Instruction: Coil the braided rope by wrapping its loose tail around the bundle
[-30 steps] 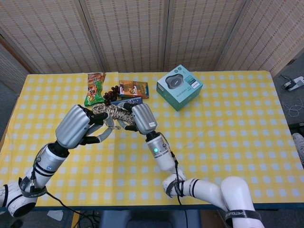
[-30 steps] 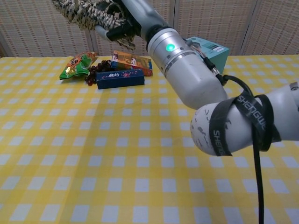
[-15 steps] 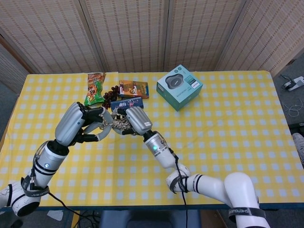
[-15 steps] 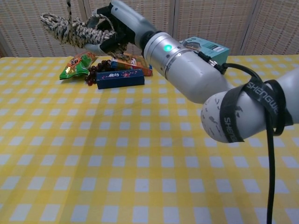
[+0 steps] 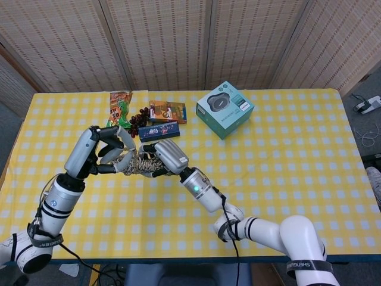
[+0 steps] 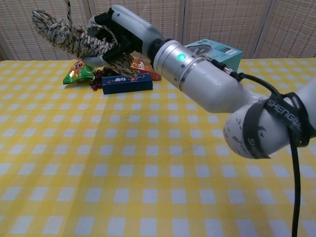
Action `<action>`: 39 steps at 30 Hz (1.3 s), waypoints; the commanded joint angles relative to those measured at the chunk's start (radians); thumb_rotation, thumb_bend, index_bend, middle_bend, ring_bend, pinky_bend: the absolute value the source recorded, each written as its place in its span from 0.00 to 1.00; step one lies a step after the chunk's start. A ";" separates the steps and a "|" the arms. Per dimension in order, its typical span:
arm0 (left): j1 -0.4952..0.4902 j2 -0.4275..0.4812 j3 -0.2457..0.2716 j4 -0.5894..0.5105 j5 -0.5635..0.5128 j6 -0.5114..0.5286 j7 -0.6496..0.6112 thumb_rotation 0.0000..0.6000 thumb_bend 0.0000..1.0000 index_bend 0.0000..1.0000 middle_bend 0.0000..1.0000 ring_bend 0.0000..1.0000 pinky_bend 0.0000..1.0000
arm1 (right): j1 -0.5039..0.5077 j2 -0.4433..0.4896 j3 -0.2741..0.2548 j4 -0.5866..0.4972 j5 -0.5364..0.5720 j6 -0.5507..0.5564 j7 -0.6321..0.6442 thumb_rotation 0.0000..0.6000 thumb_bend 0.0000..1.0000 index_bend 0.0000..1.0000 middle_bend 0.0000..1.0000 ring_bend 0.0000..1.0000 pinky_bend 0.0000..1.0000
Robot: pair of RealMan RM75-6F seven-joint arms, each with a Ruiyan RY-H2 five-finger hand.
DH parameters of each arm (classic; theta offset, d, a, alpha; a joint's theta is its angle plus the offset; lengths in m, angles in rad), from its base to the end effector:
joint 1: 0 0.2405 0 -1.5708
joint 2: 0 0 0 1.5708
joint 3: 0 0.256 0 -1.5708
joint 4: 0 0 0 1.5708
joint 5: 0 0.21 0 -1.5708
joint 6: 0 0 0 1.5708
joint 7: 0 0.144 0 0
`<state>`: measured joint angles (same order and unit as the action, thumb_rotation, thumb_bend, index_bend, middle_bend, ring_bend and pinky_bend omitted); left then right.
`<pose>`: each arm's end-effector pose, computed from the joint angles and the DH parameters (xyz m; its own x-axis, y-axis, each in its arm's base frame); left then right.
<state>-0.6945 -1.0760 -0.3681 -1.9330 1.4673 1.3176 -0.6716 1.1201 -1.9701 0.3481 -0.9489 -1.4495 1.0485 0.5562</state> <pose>-0.0482 0.3186 0.1778 -0.4374 0.2973 0.8487 0.6015 -0.6049 0.5219 0.0268 -0.3844 -0.0795 -0.1696 -0.3892 0.9054 -0.7056 -0.5934 -0.3872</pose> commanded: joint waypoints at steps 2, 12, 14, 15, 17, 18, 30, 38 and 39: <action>-0.003 -0.005 -0.021 0.005 -0.069 -0.037 -0.067 1.00 0.43 0.70 1.00 1.00 1.00 | -0.001 0.003 -0.045 0.016 -0.053 0.027 0.022 1.00 0.17 0.91 0.71 0.63 0.65; 0.002 -0.026 -0.040 0.038 -0.188 -0.085 -0.073 1.00 0.43 0.67 1.00 1.00 1.00 | -0.021 -0.066 -0.058 0.084 -0.106 0.189 0.065 1.00 0.17 0.92 0.71 0.65 0.65; 0.003 -0.025 -0.039 0.044 -0.213 -0.101 -0.056 1.00 0.43 0.67 1.00 1.00 1.00 | -0.022 -0.076 -0.061 0.097 -0.111 0.201 0.073 1.00 0.18 0.92 0.71 0.65 0.65; 0.004 -0.024 -0.039 0.045 -0.236 -0.113 -0.044 1.00 0.43 0.66 1.00 1.00 1.00 | -0.023 -0.083 -0.061 0.106 -0.114 0.215 0.074 1.00 0.18 0.92 0.71 0.66 0.65; 0.002 -0.019 -0.039 0.050 -0.279 -0.143 -0.020 1.00 0.43 0.66 1.00 1.00 1.00 | -0.021 -0.091 -0.067 0.116 -0.122 0.225 0.076 1.00 0.18 0.92 0.72 0.66 0.65; 0.001 -0.017 -0.040 0.054 -0.297 -0.155 -0.008 1.00 0.43 0.65 1.00 1.00 1.00 | -0.021 -0.095 -0.068 0.122 -0.125 0.231 0.075 1.00 0.18 0.92 0.72 0.66 0.65; -0.030 -0.012 -0.030 0.126 -0.514 -0.282 0.202 1.00 0.43 0.64 1.00 1.00 1.00 | -0.017 -0.135 -0.080 0.178 -0.155 0.307 0.101 1.00 0.19 0.94 0.73 0.68 0.70; -0.051 -0.028 -0.013 0.181 -0.619 -0.347 0.307 1.00 0.43 0.64 1.00 1.00 1.00 | -0.009 -0.173 -0.060 0.216 -0.162 0.380 0.123 1.00 0.19 0.94 0.74 0.68 0.70; -0.054 -0.031 -0.010 0.190 -0.633 -0.354 0.324 1.00 0.43 0.64 1.00 1.00 1.00 | -0.008 -0.179 -0.055 0.221 -0.161 0.391 0.128 1.00 0.19 0.94 0.74 0.68 0.70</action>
<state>-0.7422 -1.1015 -0.3842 -1.7576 0.8530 0.9767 -0.3675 1.1097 -2.1414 0.2869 -0.7354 -1.6102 1.4288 0.6780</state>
